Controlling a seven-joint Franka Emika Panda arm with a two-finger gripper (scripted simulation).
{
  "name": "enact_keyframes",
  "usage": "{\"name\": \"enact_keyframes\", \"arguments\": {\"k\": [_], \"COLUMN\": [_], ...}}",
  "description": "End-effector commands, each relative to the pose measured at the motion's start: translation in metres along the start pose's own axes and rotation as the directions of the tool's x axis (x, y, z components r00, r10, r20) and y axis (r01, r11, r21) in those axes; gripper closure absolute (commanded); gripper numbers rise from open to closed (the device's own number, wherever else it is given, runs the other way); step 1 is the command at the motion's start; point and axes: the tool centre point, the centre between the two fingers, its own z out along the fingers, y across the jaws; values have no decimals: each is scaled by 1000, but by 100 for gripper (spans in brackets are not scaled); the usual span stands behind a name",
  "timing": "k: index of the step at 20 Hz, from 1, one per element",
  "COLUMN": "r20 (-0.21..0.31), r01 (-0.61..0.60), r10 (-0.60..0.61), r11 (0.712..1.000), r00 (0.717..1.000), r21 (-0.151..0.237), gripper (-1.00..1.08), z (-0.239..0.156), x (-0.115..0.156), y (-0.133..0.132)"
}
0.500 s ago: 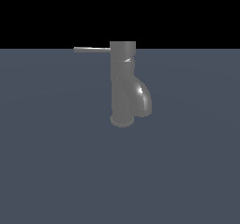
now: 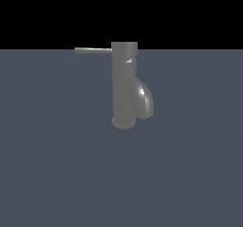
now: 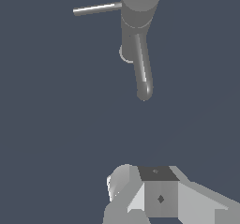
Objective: Turn on the faucet by rotating a designated handle.
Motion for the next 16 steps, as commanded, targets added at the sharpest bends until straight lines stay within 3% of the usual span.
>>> {"name": "enact_keyframes", "arguments": {"k": [1, 16], "r20": [-7, 4], "r01": [-8, -104], "r10": [8, 104], "r11": [1000, 994], "r00": [1000, 995], "r21": [0, 37], "gripper": [108, 108], "z": [-2, 4], "x": [1, 28], "y": [3, -3]}}
